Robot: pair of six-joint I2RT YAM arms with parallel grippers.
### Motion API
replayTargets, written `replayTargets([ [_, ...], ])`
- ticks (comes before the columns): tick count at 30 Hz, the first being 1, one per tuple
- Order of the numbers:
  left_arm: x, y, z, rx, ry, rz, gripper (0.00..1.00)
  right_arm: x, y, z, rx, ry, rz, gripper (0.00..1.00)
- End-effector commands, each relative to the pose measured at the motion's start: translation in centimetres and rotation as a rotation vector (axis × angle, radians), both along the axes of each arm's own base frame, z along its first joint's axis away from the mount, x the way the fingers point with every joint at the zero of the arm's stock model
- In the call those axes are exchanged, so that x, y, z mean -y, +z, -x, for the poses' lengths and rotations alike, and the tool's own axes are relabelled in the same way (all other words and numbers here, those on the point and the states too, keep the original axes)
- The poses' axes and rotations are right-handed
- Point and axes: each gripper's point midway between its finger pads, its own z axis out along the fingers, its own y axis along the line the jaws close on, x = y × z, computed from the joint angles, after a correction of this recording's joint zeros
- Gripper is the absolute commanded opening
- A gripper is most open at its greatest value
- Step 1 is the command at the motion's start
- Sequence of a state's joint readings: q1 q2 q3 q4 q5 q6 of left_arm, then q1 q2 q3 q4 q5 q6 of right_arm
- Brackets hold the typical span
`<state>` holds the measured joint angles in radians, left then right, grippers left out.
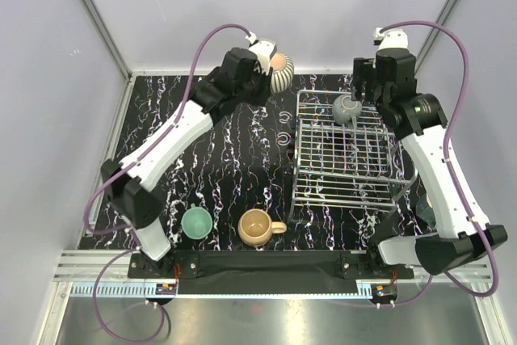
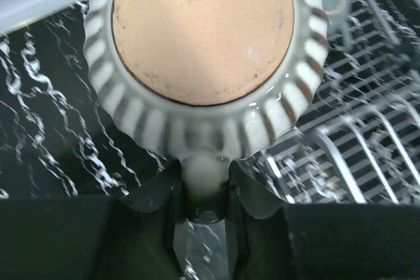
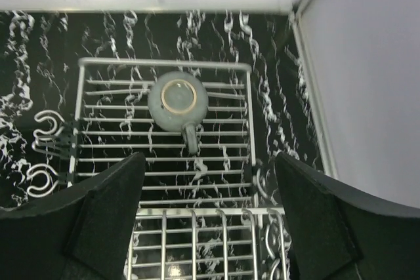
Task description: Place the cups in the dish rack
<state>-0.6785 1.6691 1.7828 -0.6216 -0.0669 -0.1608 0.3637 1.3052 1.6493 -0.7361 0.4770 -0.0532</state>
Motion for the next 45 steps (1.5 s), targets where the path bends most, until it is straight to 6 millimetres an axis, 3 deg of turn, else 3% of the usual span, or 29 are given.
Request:
replayTargets([
  [1,2.1,8.3,-4.0,0.280,-0.053,0.106,0.00,0.5,-0.6,0.9,-0.052,-0.029,-0.192,0.88],
  [2,2.7,8.3,-4.6,0.290,-0.073,0.112,0.00,0.1,-0.7,0.9,-0.057,-0.007,-0.206,0.88],
  [3,3.2,6.9,-6.0,0.281,-0.072,0.089,0.00,-0.1,-1.1,0.9,-0.063,-0.004,-0.211,0.89],
  [5,4.4,7.3,-6.7,0.286,-0.124,0.105,0.00,0.3,-1.0,1.0,-0.049,-0.020,-0.214,0.90],
  [6,5.0,5.4,-7.9,0.262,-0.134,0.084,0.00,0.7,-0.9,1.1,-0.043,-0.036,-0.216,0.91],
  [8,6.0,5.2,-8.7,0.266,-0.163,0.102,0.00,1.1,-0.1,1.7,-0.017,-0.051,-0.230,0.91],
  [9,6.5,3.7,-9.5,0.277,-0.196,0.063,0.00,1.2,0.2,1.8,-0.006,-0.053,-0.242,0.91],
  [11,7.5,3.2,-10.0,0.308,-0.232,0.068,0.00,1.1,0.9,2.2,0.010,-0.041,-0.252,0.91],
  [15,8.7,-0.4,-11.5,0.287,-0.279,0.078,0.00,1.7,2.5,2.9,0.050,-0.051,-0.250,0.91],
  [21,10.7,-2.6,-12.7,0.277,-0.329,0.118,0.00,2.4,4.5,3.9,0.095,-0.046,-0.233,0.93],
  [25,12.0,-6.1,-12.2,0.224,-0.344,0.116,0.00,2.7,4.9,4.3,0.110,-0.054,-0.225,0.93],
  [29,13.1,-8.3,-12.3,0.193,-0.310,0.111,0.00,2.7,4.5,4.3,0.106,-0.046,-0.215,0.93],
  [38,15.3,-12.0,-10.9,0.097,-0.310,0.152,0.00,3.3,4.0,4.8,0.106,-0.061,-0.187,0.94],
  [45,16.4,-13.6,-11.1,0.058,-0.282,0.159,0.00,3.3,3.9,5.1,0.108,-0.055,-0.184,0.94],
])
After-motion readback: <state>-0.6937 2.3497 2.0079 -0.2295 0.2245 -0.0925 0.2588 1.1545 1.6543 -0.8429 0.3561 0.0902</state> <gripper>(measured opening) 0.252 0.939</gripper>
